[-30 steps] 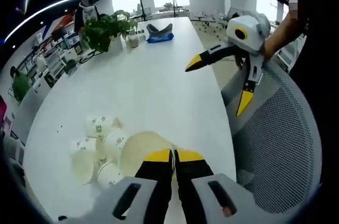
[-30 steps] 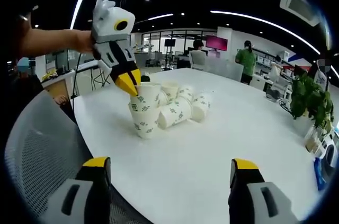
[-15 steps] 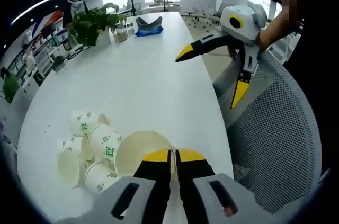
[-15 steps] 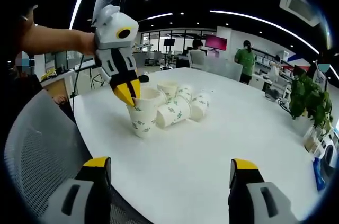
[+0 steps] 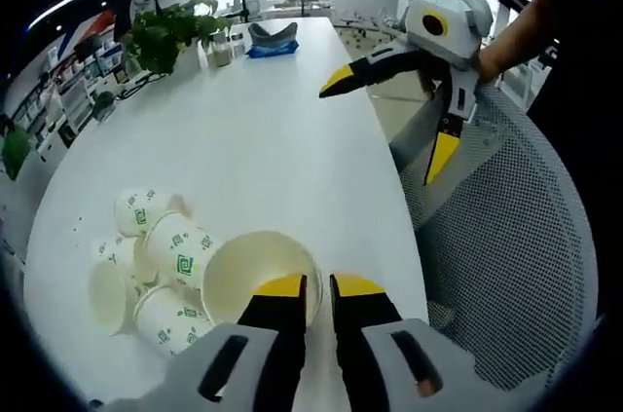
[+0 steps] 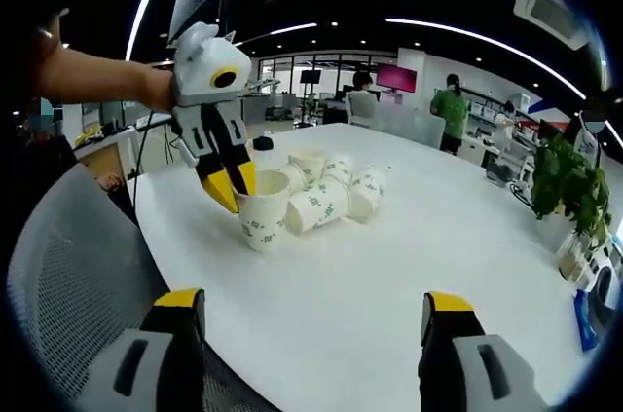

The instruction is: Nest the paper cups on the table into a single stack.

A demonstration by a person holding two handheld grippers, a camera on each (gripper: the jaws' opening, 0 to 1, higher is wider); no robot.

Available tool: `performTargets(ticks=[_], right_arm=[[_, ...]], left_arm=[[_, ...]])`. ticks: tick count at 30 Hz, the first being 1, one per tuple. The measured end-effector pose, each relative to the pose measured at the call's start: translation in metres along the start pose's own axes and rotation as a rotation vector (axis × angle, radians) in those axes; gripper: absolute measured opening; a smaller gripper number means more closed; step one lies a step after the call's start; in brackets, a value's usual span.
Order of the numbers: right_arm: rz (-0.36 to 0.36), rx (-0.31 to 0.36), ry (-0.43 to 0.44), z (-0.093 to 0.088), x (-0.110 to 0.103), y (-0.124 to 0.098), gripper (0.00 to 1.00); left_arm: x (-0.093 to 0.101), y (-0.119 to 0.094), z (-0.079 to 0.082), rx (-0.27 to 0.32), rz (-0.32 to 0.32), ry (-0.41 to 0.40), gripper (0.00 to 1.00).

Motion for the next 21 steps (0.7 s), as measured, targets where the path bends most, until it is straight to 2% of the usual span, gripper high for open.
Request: performTargets(ticks=[5, 9, 10, 13, 15, 18, 21], right_arm=[[0.006, 0.013, 0.003, 0.002, -0.001, 0.0, 0.94], [0.012, 0.029, 0.01, 0.004, -0.001, 0.0, 0.95], [0.013, 0.031, 0.01, 0.004, -0.001, -0.001, 0.95], [0.016, 0.038, 0.014, 0.006, -0.002, -0.001, 0.96], [0.019, 0.04, 0.014, 0.006, -0.002, 0.0, 0.96], [0.019, 0.036, 0.013, 0.005, -0.002, 0.0, 0.95], [0.017, 0.038, 0.015, 0.006, -0.002, -0.001, 0.95]], left_arm=[[-0.005, -0.016, 0.009, 0.073, 0.03, -0.052, 0.1], [-0.019, -0.026, 0.006, 0.127, 0.063, -0.069, 0.15], [-0.02, -0.031, 0.01, 0.15, 0.08, -0.078, 0.16], [-0.029, -0.043, 0.015, 0.213, 0.125, -0.101, 0.22], [-0.038, -0.049, 0.013, 0.247, 0.129, -0.131, 0.28], [-0.047, -0.057, 0.013, 0.274, 0.153, -0.165, 0.35], [-0.061, -0.069, 0.013, 0.31, 0.182, -0.201, 0.38]])
Point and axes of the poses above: the point that each gripper's makers call its tool centre point, and the gripper's own axes: y roughly forward along the fingers, x roughly to its right, z roughly out of its top, the point moved 1 cm from there along -y, roughly backward along the fingers, and after that the axes turned 4 degrees about -x, right-handed, at the moved point
